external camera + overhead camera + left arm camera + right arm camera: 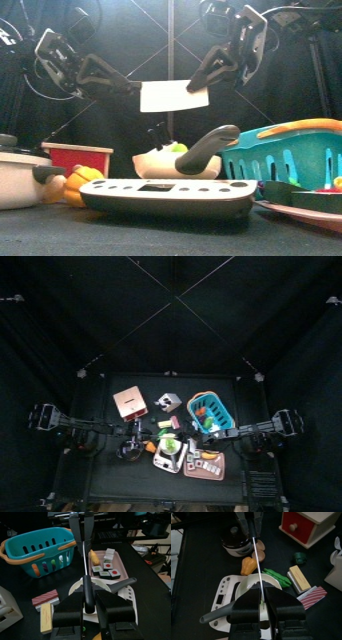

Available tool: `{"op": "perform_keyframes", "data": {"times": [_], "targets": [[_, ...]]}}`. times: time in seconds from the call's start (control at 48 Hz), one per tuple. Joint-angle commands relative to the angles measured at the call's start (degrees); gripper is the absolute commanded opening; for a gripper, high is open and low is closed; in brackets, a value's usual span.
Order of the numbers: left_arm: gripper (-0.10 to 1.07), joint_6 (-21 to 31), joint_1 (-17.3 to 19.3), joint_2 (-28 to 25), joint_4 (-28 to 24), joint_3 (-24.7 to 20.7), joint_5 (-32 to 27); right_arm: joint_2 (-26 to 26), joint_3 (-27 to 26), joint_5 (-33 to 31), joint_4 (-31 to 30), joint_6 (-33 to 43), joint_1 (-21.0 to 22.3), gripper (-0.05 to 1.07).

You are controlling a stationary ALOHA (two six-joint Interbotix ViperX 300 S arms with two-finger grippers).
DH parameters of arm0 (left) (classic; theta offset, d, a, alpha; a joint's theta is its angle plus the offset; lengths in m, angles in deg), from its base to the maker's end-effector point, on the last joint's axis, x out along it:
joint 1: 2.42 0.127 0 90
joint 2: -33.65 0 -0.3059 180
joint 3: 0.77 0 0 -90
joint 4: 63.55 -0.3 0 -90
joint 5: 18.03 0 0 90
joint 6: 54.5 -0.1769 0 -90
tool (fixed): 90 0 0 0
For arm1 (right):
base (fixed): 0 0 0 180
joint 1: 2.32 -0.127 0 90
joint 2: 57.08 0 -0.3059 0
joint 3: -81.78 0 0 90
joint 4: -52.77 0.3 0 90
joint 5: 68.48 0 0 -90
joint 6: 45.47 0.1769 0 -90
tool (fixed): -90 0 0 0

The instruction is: Grab cleaver with both hands

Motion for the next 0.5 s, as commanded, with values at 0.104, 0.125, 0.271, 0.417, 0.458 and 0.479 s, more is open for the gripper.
{"op": "perform_keyframes", "data": {"times": [0.104,0.125,0.271,0.417,0.458,0.479], "targets": [[0.48,0.2,-0.6,0.2,0.0,-0.4,0.0,0.5,-0.4,0.1,0.5,0.3,0.7,0.43],[0.48,0.2,-0.6,0.2,0.0,-0.4,0.1,0.6,-0.3,0.1,0.8,0.2,0.8,0.43],[0.48,0.1,-0.9,0.1,0.0,-0.3,-0.7,1.4,-0.2,0.3,1.8,0.2,0.8,0.43],[0.48,0.2,-1.0,-0.9,0.3,-0.3,-1.0,2.4,-0.4,0.3,2.0,0.2,1.1,0.43],[0.48,0.3,-1.0,-1.1,0.4,-0.2,-1.0,2.6,-0.5,0.4,2.0,0.2,1.1,0.43],[0.48,0.3,-1.0,-1.3,0.5,-0.2,-1.0,2.7,-0.5,0.4,2.0,0.2,1.1,0.43]]}}
